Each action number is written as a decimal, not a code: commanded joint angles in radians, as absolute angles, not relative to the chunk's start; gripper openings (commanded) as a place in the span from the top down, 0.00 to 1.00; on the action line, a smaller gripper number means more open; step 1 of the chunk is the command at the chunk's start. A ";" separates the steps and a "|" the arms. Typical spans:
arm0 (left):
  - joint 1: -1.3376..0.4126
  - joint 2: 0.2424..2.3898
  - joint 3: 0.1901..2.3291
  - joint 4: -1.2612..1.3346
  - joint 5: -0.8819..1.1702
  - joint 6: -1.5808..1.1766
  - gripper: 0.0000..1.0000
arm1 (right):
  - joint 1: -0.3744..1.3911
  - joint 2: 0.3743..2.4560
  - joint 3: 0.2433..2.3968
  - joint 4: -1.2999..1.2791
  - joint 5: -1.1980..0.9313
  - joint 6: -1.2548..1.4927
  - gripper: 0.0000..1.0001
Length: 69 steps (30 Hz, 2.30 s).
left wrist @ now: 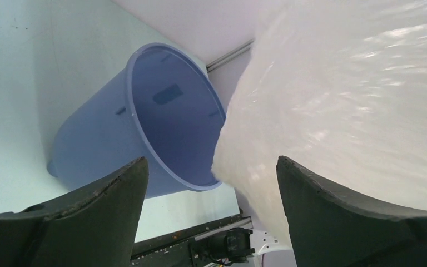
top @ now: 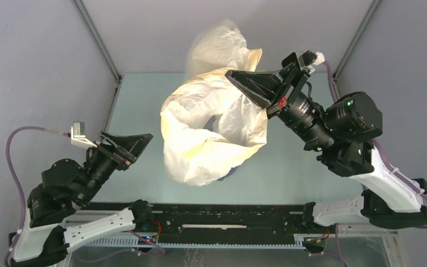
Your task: Put the trash bags into the trash bin
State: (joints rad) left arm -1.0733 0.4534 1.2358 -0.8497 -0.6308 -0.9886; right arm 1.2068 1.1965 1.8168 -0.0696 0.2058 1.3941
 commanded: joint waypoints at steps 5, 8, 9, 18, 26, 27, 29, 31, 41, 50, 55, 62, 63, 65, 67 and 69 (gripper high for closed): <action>-1.071 0.450 1.236 -0.937 -0.705 -1.069 0.11 | 1.272 1.106 1.807 -0.055 0.467 1.584 1.00; -1.071 0.460 1.241 -0.946 -0.710 -1.080 0.12 | 1.253 1.060 1.806 -0.241 0.565 1.634 1.00; -1.071 0.466 1.242 -0.946 -0.710 -1.082 0.12 | 1.234 1.040 1.778 -0.269 0.586 1.651 1.00; -1.071 0.523 1.367 -0.968 -0.718 -1.035 0.11 | 0.878 0.955 1.638 -0.588 0.371 1.941 1.00; -1.071 0.677 1.601 -0.900 -0.379 -0.733 0.03 | 0.758 1.020 1.747 -0.827 0.287 1.881 1.00; -1.071 0.716 1.629 -0.911 -0.290 -0.715 0.03 | 0.752 1.027 1.755 -0.831 0.305 1.862 1.00; -1.071 0.785 1.647 -0.915 -0.159 -0.701 0.06 | 0.744 1.033 1.748 -0.821 0.319 1.849 1.00; -1.073 0.840 1.616 -0.891 -0.066 -0.708 0.08 | 0.734 1.040 1.727 -0.798 0.306 1.855 1.00; -1.124 0.951 1.347 -0.530 -0.194 -0.789 0.13 | 0.721 1.049 1.706 -0.778 0.303 1.846 1.00; -0.897 1.084 1.450 -0.733 -0.227 -0.851 0.08 | 0.716 0.988 1.577 -0.743 0.311 1.784 1.00; -0.813 1.145 1.416 -0.774 -0.162 -0.840 0.06 | 0.701 0.978 1.510 -0.737 0.299 1.693 1.00; -0.801 1.210 1.368 -0.802 -0.089 -0.822 0.13 | 0.697 0.989 1.489 -0.664 0.213 1.479 1.00; -0.806 1.187 1.357 -0.791 -0.089 -0.819 0.12 | 0.697 0.982 1.481 -0.666 0.203 1.441 1.00; -0.817 1.122 1.332 -0.766 -0.084 -0.793 0.08 | 0.688 0.955 1.459 -0.651 0.165 1.317 1.00; -0.821 1.041 1.293 -0.735 -0.044 -0.763 0.04 | 0.651 0.930 1.446 -0.613 0.062 1.163 1.00; -0.821 0.932 1.247 -0.722 0.008 -0.734 0.03 | 0.593 0.903 1.436 -0.604 -0.080 1.052 1.00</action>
State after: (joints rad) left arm -0.8150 1.1416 1.3052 -0.7715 -0.0845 -0.8062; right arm 0.6716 0.9627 1.4494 -0.6796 0.1379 1.3605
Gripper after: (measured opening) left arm 0.958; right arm 0.007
